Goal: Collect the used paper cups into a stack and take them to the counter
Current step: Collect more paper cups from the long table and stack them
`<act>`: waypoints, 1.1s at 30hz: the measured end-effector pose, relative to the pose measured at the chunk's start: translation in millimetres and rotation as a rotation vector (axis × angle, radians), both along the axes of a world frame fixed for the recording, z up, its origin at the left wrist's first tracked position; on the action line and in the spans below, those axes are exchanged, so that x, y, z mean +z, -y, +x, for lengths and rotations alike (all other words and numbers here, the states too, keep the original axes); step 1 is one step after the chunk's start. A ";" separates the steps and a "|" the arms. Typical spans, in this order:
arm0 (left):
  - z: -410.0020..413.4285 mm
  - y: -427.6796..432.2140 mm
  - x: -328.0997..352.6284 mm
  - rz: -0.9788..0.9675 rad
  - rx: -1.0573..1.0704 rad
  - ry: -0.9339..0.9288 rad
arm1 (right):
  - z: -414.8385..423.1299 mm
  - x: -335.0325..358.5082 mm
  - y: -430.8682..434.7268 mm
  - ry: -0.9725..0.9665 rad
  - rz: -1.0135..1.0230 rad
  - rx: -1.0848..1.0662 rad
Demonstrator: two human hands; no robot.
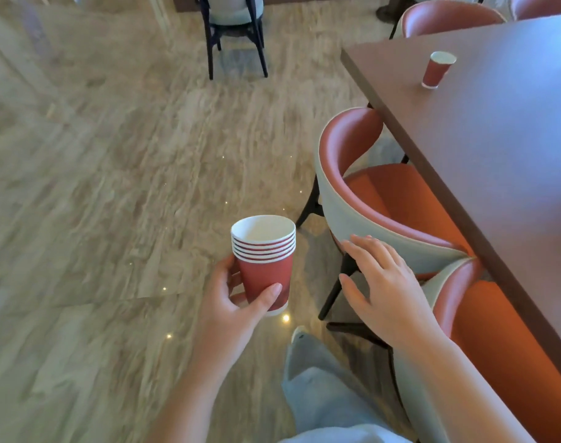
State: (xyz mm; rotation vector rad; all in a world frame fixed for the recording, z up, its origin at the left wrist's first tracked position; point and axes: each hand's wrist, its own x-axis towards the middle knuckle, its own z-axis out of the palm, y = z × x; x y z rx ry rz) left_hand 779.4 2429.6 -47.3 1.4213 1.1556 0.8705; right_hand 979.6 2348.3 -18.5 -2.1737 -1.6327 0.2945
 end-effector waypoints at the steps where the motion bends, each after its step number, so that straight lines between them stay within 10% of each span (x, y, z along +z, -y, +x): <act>1: 17.1 -21.9 4.6 0.014 -0.024 0.004 | 12.8 2.0 -17.4 0.001 0.011 -0.019; 33: 200.0 -677.6 16.1 0.008 -0.296 0.042 | 164.8 25.6 -593.2 0.010 0.082 -0.303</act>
